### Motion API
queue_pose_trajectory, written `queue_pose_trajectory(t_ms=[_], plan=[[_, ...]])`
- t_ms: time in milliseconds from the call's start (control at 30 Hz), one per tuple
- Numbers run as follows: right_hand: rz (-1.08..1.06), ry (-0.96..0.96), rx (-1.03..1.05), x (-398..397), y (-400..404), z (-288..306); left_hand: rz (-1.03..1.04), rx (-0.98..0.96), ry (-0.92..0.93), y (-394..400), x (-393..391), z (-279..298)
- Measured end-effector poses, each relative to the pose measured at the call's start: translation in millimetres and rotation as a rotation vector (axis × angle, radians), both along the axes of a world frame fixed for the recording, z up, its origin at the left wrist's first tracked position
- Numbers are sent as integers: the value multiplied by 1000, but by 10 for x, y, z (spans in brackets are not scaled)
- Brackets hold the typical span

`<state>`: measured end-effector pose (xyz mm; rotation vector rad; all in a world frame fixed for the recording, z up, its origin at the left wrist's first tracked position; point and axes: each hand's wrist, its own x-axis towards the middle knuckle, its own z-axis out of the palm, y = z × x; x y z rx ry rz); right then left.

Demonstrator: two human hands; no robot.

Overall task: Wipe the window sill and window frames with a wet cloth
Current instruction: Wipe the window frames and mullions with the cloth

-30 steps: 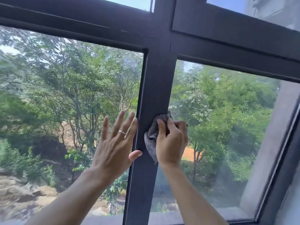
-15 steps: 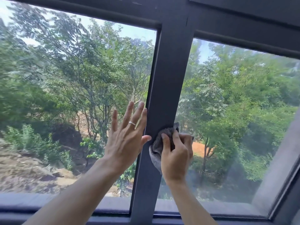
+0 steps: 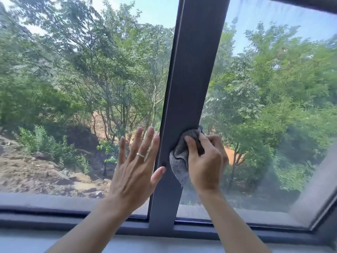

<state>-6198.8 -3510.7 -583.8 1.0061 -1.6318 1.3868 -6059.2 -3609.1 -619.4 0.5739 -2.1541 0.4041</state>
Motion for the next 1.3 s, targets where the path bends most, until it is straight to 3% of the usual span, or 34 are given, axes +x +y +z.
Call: queue_pose_trajectory(t_ms=[267,400,500,633,833,967,1167,1300], plan=[[14,-36,22,98,21,-564,0,54,-49,-35,10,-583],[-4,10,-27,28,9,-352,-9,105,27,30,-80,-676],[2,-102,-58,127,-8,-664,8,164,79,97,-101,-843],[-11,-156,43,212,52,-1180,13,177,79,167,-80,-1034],[-64,-172,-6,203,11,-1101,33,211,47,165,-44,-1206],[-38,-228,143,252,120,-1600,53,206,-2,148,-38,-1247],[-59,-225,9,195,57,-1359,53,254,44,161,29,-1479],[-29,-232,165,233,159,-1799,65,264,20,193,37,-1615]])
